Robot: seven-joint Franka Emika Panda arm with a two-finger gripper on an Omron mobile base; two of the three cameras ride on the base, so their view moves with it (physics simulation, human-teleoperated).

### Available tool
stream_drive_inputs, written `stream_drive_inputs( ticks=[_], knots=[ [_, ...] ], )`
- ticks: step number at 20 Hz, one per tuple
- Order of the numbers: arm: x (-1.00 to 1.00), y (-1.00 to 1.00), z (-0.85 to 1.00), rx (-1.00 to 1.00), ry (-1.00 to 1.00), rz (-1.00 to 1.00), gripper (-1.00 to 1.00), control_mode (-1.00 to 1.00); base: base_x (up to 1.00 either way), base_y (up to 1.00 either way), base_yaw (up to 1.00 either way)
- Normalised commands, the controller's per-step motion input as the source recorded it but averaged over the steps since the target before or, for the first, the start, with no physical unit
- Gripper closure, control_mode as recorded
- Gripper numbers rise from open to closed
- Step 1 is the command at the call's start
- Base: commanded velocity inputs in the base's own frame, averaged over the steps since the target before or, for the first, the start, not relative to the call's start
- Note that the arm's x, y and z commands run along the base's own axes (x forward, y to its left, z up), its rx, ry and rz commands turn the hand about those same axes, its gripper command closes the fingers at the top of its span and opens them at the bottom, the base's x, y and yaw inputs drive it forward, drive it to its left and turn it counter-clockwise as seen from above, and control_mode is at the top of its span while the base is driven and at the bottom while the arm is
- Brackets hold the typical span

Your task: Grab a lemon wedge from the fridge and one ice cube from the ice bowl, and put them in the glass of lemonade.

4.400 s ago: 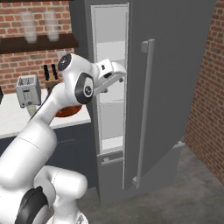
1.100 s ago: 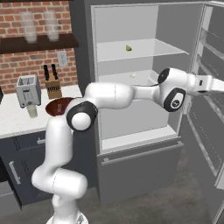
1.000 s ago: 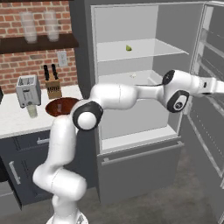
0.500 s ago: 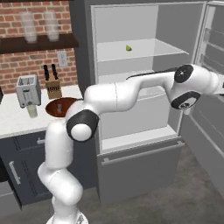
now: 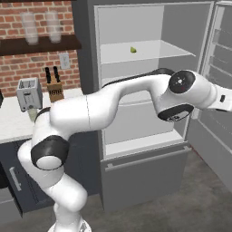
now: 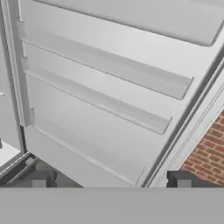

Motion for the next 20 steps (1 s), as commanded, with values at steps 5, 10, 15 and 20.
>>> stream_drive_inputs(
  ticks=[5, 10, 15, 20],
  knots=[
    [0.00, 1.00, -0.12, 0.10, -0.09, 0.01, -1.00, -1.00, 0.00, 0.00, 0.00],
    [-0.04, 1.00, 0.00, 0.01, -0.02, 0.00, -1.00, -1.00, 0.00, 0.00, 0.00],
    [-0.51, 1.00, 0.38, 0.00, 0.15, 0.01, -1.00, -1.00, 0.00, 0.00, 0.00],
    [-0.64, 0.85, 0.17, 0.06, 0.30, 0.18, -1.00, -1.00, 0.00, 0.00, 0.00]
  ],
)
